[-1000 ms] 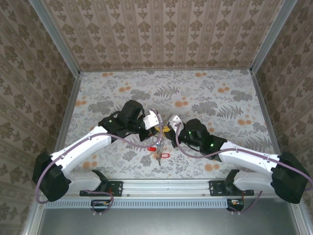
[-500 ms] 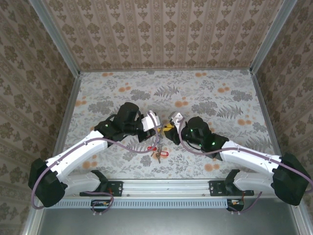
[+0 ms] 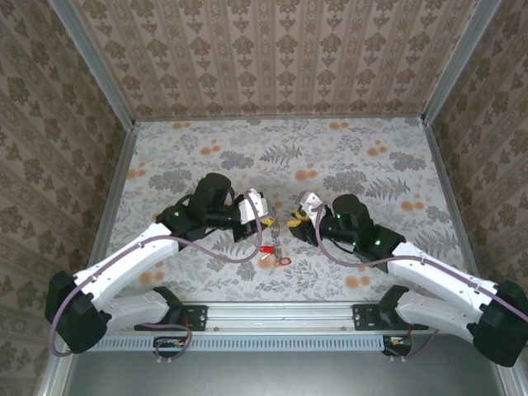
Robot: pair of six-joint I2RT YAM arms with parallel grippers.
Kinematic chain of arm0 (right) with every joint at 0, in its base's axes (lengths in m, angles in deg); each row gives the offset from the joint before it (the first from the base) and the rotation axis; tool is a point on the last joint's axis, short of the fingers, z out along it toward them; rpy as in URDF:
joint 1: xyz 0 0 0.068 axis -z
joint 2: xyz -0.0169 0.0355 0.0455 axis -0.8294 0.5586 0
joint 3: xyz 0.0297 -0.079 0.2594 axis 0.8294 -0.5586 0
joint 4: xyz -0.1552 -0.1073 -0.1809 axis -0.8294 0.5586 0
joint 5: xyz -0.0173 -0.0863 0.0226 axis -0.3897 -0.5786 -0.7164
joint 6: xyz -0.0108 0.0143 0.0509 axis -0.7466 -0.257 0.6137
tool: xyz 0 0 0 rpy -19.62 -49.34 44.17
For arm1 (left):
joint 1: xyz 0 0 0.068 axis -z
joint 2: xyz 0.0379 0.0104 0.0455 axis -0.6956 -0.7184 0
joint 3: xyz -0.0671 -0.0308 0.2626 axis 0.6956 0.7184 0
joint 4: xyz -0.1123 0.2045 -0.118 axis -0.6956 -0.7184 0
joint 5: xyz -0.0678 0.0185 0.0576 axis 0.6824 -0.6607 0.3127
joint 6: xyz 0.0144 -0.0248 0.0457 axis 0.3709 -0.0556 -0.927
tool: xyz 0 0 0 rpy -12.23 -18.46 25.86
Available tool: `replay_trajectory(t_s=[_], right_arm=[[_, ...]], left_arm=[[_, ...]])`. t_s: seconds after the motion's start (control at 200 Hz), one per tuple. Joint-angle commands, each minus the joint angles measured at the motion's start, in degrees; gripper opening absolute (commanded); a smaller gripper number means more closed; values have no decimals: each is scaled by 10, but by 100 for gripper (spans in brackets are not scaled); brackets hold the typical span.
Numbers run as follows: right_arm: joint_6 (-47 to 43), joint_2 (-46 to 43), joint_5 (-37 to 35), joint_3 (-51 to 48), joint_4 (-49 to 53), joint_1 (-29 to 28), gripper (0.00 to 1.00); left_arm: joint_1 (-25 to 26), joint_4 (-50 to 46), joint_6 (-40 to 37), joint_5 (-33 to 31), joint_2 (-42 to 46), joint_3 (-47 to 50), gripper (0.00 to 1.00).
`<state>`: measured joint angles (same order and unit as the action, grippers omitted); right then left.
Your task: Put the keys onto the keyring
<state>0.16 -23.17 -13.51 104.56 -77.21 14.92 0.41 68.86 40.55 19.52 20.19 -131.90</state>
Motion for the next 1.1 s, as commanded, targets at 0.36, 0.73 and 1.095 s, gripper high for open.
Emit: replay_trajectory(t_s=[0.36,0.73,1.095], right_arm=[[-226,12,132,117,145,0,13],[-203,20,130,83,121,1,17],[-167,12,165,65,95,28,12]], left_arm=[[-13,87,20,142,10,9,0],[-18,174,57,167,14,41,0],[-24,202,59,188,20,51,0]])
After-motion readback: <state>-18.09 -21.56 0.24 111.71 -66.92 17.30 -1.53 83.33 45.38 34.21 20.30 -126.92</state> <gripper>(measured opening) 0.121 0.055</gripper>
